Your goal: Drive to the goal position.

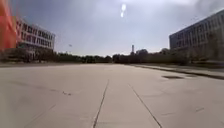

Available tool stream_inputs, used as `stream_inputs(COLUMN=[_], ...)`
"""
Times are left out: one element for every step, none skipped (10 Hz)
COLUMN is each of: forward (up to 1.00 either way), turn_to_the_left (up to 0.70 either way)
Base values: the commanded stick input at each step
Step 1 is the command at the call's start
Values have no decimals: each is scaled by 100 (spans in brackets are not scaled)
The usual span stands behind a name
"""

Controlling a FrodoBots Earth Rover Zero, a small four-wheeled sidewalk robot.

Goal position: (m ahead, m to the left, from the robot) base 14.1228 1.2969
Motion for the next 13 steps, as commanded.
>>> stream_inputs(forward=[70,70,70,70,70,70,70,70,70,70,70,70,70], turn_to_the_left=[-2,-2,-12,-31,-30,-21,-11,-2,-2,-2,-2,-2,-2])
